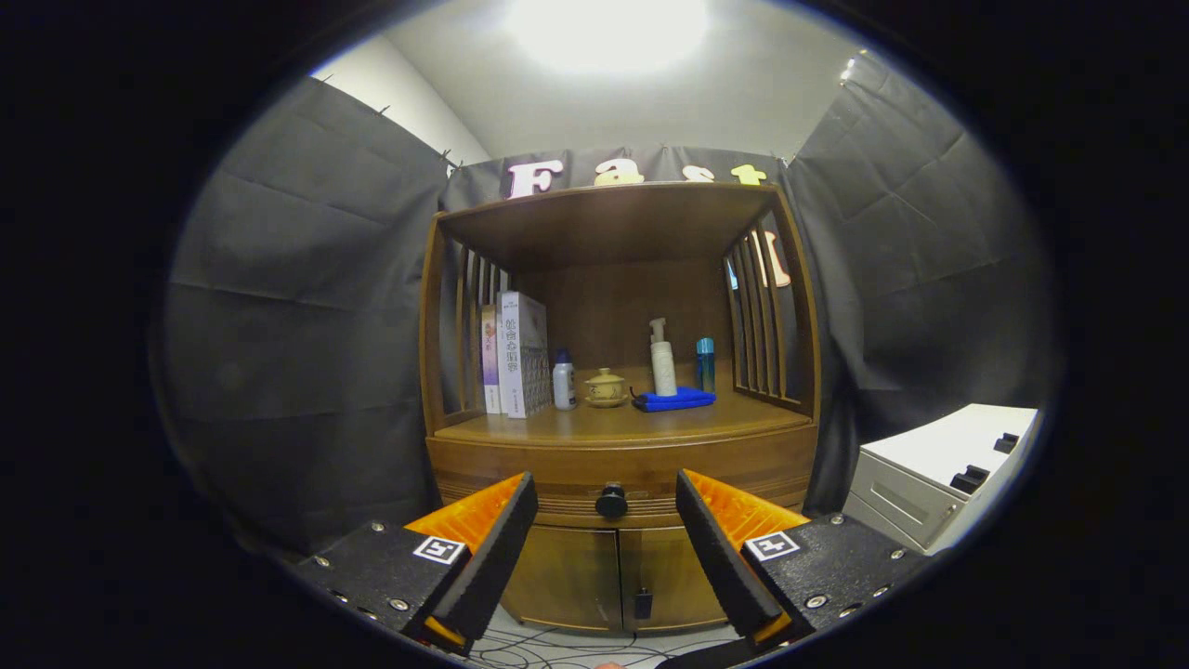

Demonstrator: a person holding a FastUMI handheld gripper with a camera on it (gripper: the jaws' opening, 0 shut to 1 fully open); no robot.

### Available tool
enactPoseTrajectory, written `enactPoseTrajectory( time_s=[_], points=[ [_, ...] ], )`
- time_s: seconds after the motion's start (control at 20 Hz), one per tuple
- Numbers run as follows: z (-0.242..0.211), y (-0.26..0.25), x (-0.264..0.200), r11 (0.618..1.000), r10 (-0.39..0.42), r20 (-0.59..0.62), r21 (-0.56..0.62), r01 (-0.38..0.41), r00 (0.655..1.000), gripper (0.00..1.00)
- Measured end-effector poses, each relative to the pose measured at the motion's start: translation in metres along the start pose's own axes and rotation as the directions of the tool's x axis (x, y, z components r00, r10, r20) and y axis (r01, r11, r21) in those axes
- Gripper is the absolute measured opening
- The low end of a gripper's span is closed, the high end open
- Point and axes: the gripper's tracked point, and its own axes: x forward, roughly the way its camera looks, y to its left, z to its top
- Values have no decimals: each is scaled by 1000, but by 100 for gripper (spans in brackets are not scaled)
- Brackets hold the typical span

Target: Pull open the drawer, take out the items inside it, and place them on the countertop above the cabinet.

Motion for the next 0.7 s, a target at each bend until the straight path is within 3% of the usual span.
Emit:
enactPoseTrajectory(
  time_s=[0.7],
  points=[
    [-35,-7,112,999,3,-70,-47,-6,998,94]
  ],
)
